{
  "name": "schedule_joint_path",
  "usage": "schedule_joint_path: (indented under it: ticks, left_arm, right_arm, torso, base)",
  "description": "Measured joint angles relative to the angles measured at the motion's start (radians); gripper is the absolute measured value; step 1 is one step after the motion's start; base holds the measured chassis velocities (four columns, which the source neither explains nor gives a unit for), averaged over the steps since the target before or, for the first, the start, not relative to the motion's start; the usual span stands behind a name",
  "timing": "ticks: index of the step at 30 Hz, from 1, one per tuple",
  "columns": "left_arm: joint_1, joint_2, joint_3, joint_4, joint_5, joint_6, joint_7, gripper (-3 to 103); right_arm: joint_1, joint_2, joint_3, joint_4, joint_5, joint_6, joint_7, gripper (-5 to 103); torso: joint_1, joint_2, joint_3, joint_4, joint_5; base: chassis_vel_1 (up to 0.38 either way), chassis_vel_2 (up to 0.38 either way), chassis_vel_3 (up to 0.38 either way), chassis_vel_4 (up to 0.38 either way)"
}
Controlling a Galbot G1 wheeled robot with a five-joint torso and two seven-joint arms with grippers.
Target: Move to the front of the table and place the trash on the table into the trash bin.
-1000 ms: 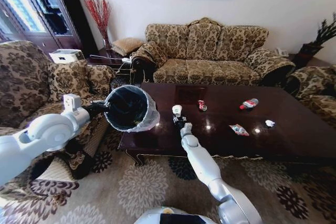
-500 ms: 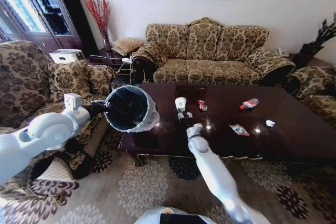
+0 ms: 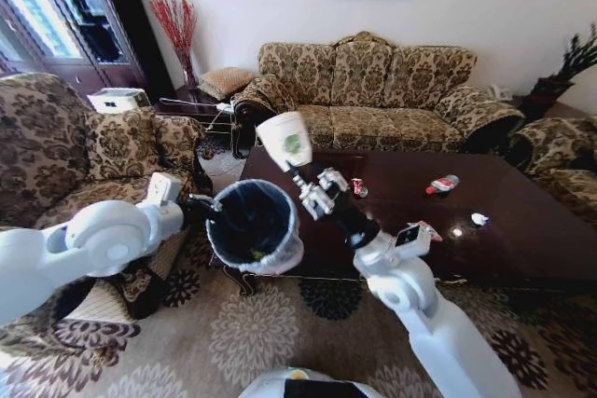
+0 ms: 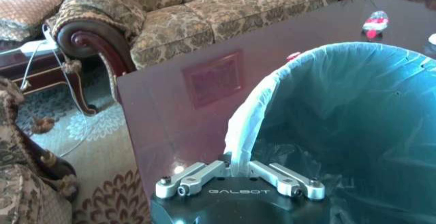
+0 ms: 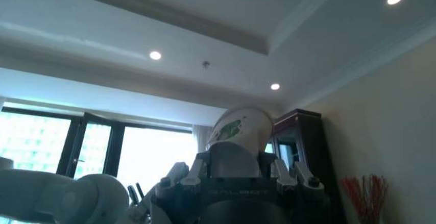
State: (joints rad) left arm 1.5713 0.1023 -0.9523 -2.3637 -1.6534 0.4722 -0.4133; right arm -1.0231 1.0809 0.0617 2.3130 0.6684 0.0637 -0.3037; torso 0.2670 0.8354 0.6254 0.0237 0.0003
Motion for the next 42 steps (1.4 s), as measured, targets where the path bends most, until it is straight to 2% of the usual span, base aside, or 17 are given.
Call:
schedule_joint_path:
  ticks: [8, 11, 13, 14, 16, 17, 21, 24, 25, 27, 28, 30, 32, 33, 35, 38, 42]
  left_arm:
    - [-0.026, -0.026, 0.000, -0.017, -0.021, 0.001, -0.025, 0]
    - [-0.015, -0.048, 0.000, -0.028, -0.017, 0.007, -0.030, 0]
    - [-0.007, -0.061, 0.001, -0.035, -0.014, 0.013, -0.035, 0]
    - [-0.006, -0.064, 0.001, -0.036, -0.013, 0.014, -0.037, 0]
    - [-0.009, -0.066, 0.000, -0.038, -0.013, 0.018, -0.042, 0]
    - [-0.009, -0.066, 0.000, -0.038, -0.013, 0.018, -0.042, 0]
    - [-0.015, -0.082, -0.002, -0.047, -0.017, 0.036, -0.054, 0]
    - [-0.014, -0.084, -0.002, -0.049, -0.028, 0.055, -0.072, 0]
    - [-0.017, -0.082, -0.002, -0.047, -0.035, 0.065, -0.083, 0]
    - [-0.032, -0.079, -0.003, -0.018, -0.043, 0.075, -0.095, 0]
    - [-0.032, -0.079, -0.003, -0.018, -0.043, 0.075, -0.095, 0]
    - [-0.050, -0.076, -0.006, 0.043, -0.050, 0.056, -0.096, 0]
    - [-0.051, -0.076, -0.006, 0.050, -0.050, 0.053, -0.096, 0]
    - [-0.052, -0.079, -0.006, 0.070, -0.041, 0.041, -0.096, 0]
    - [-0.045, -0.085, -0.006, 0.078, -0.027, 0.032, -0.096, 0]
    - [-0.041, -0.095, -0.006, 0.071, -0.016, 0.028, -0.091, 0]
    - [-0.038, -0.113, -0.006, 0.056, -0.002, 0.023, -0.078, 0]
  right_arm:
    - [-0.082, -0.007, 0.005, -0.016, -0.159, 0.046, -0.046, 38]
    - [-0.099, -0.005, 0.008, -0.016, -0.174, 0.048, -0.047, 45]
    - [-0.104, -0.005, 0.007, -0.016, -0.180, 0.047, -0.043, 57]
    - [-0.105, -0.004, 0.005, -0.021, -0.185, 0.047, -0.043, 57]
    - [-0.110, 0.002, 0.002, -0.027, -0.197, 0.047, -0.042, 68]
    - [-0.110, 0.002, 0.002, -0.027, -0.197, 0.047, -0.042, 68]
    - [-0.130, 0.014, -0.007, -0.027, -0.208, 0.051, -0.041, 84]
    - [-0.136, 0.023, 0.012, -0.014, -0.195, 0.075, -0.040, 90]
    - [-0.135, 0.032, 0.051, 0.006, -0.167, 0.084, -0.045, 95]
    - [-0.126, 0.038, 0.171, 0.049, -0.096, 0.068, 0.008, 100]
    - [-0.126, 0.038, 0.171, 0.049, -0.096, 0.068, 0.008, 100]
    - [-0.122, 0.017, 0.345, 0.026, -0.019, 0.059, 0.164, 100]
    - [-0.122, 0.015, 0.362, 0.012, -0.013, 0.062, 0.183, 100]
    - [-0.126, 0.012, 0.415, -0.044, -0.008, 0.062, 0.243, 100]
    - [-0.134, 0.016, 0.443, -0.107, -0.022, 0.032, 0.304, 100]
    - [-0.139, 0.020, 0.445, -0.178, -0.026, -0.005, 0.341, 100]
    - [-0.124, 0.031, 0.425, -0.265, -0.009, -0.011, 0.340, 100]
  torso:
    - [0.000, 0.000, 0.000, 0.0000, -0.0002]
    - [0.000, 0.000, 0.000, 0.0000, -0.0005]
    - [0.000, 0.000, 0.000, 0.0000, -0.0005]
    - [0.000, 0.000, 0.000, 0.0001, -0.0005]
    - [0.000, 0.000, 0.000, -0.0001, -0.0002]
    - [0.000, 0.000, 0.000, -0.0001, -0.0002]
    - [0.000, 0.000, 0.000, -0.0001, -0.0003]
    - [0.000, 0.000, 0.000, 0.0000, -0.0003]
    - [0.000, 0.000, 0.000, 0.0002, -0.0004]
    - [0.000, 0.000, 0.000, 0.0001, -0.0003]
    - [0.000, 0.000, 0.000, 0.0001, -0.0003]
    - [0.000, 0.000, 0.000, -0.0005, -0.0006]
    - [0.000, 0.000, 0.000, -0.0005, -0.0006]
    - [0.000, 0.000, 0.000, -0.0004, 0.0003]
    - [0.000, 0.000, 0.000, -0.0001, 0.0002]
    - [0.000, 0.000, 0.000, -0.0001, -0.0002]
    - [0.000, 0.000, 0.000, 0.0001, -0.0002]
  base:
    - [0.000, 0.000, 0.000, 0.000]
    - [0.000, 0.000, 0.000, 0.000]
    - [0.000, 0.000, 0.000, 0.000]
    - [0.000, 0.000, 0.000, 0.000]
    - [0.000, 0.000, 0.000, 0.000]
    - [0.000, 0.000, 0.000, 0.000]
    - [0.000, 0.000, 0.000, 0.000]
    - [0.000, 0.000, 0.000, 0.000]
    - [0.000, 0.000, 0.000, 0.000]
    - [0.000, 0.000, 0.000, 0.000]
    - [0.000, 0.000, 0.000, 0.000]
    - [0.000, 0.000, 0.000, 0.000]
    - [0.000, 0.000, 0.000, 0.000]
    - [0.000, 0.000, 0.000, 0.000]
    - [0.000, 0.000, 0.000, 0.000]
    - [0.000, 0.000, 0.000, 0.000]
    - [0.000, 0.000, 0.000, 0.000]
